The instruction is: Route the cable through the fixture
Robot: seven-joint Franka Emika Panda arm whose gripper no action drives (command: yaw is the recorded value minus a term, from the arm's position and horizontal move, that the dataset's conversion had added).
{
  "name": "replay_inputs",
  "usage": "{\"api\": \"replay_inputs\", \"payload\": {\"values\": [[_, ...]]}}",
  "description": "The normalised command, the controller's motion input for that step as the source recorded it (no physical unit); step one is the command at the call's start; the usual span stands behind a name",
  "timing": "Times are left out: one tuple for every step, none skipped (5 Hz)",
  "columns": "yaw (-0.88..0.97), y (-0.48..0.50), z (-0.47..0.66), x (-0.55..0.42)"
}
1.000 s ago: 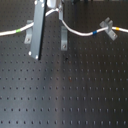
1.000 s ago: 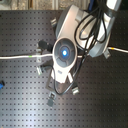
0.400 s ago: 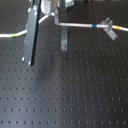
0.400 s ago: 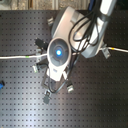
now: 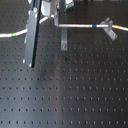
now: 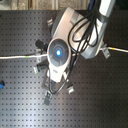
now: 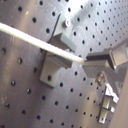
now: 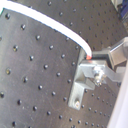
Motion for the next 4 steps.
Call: {"api": "replay_inputs", "payload": {"values": [[0.15, 0.245, 0.15, 0.103], [0.3, 0.002, 0.19, -0.002], [0.1, 0.001, 0.08, 0.0], [-0.07, -0.245, 0.18, -0.166]]}}
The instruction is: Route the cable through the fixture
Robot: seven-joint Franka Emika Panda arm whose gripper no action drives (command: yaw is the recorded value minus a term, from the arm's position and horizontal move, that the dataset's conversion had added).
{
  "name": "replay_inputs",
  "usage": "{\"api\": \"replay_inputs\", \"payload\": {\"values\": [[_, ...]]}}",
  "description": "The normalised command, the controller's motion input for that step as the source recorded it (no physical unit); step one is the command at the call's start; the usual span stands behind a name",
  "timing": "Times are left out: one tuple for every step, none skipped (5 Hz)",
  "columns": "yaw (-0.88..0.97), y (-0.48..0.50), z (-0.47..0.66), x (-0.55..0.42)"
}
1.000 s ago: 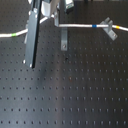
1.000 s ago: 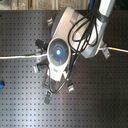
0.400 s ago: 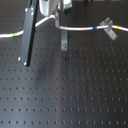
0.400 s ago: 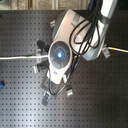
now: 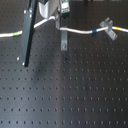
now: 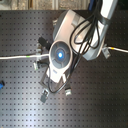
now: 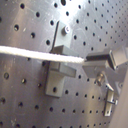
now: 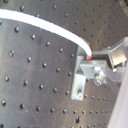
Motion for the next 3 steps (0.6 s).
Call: {"api": "replay_inputs", "payload": {"values": [[-0.17, -0.272, 0.21, -0.411], [0.0, 0.006, 0.06, -0.008], [0.0, 0.001, 0.03, 0.001]]}}
